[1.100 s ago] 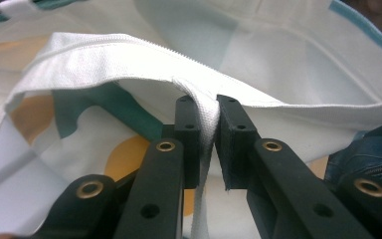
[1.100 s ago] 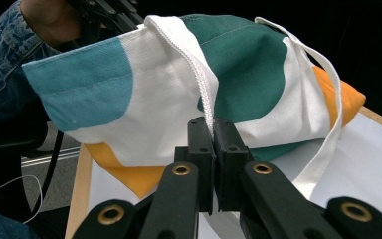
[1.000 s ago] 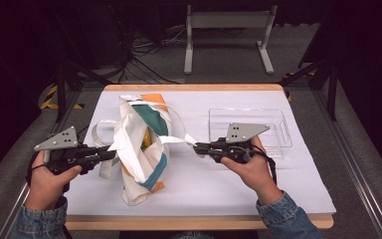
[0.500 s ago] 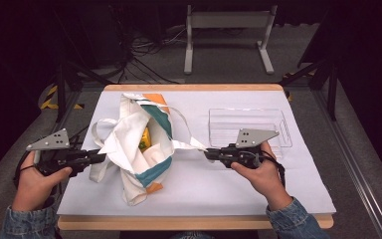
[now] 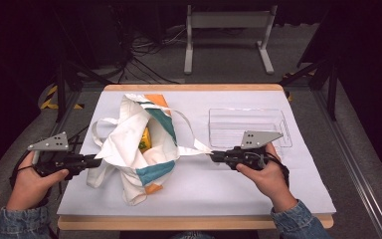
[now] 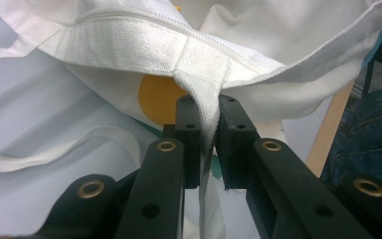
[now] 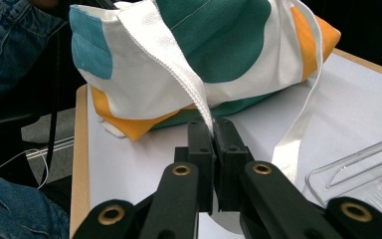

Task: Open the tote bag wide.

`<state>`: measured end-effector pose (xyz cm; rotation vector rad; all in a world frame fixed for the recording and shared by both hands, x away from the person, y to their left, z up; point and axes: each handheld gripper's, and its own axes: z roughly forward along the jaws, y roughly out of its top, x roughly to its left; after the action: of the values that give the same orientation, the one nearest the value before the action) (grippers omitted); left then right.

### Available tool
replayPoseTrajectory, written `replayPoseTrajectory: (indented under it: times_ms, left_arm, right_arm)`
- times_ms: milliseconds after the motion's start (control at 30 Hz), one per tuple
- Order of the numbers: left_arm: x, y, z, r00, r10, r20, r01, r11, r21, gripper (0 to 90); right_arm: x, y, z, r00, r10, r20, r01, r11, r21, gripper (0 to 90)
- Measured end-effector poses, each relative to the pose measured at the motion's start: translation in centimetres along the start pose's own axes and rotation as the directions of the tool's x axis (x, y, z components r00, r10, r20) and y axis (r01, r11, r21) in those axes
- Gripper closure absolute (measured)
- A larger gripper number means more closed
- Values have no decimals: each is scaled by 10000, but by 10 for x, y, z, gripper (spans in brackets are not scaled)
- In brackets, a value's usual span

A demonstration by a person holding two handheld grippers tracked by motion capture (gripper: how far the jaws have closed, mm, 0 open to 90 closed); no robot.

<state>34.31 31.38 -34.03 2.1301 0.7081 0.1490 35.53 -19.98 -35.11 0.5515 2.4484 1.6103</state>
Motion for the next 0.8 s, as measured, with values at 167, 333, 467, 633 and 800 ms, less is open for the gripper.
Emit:
replayPoseTrajectory:
  times_ms: [167,333,467,633,800]
  left_arm:
    - [4,-4,3,9996,-249,127,245,9992,315,816]
    - [5,-6,7,9989,-404,238,386,9966,724,821]
    - [7,-8,10,9984,-403,395,369,9958,841,821]
    - [9,-10,15,9979,-298,575,240,9947,998,817]
    - [8,-10,13,9971,-305,704,250,9967,778,793]
  right_arm:
    - [-1,-5,0,10000,82,10,-82,9997,235,874]
    - [-5,-9,-1,9997,248,54,-250,9985,486,875]
    - [-9,-13,-1,9989,456,103,-462,9967,668,874]
    - [-11,-16,4,9983,573,141,-585,9927,1052,873]
    - [-10,-16,5,9987,501,1,-498,9925,1116,865]
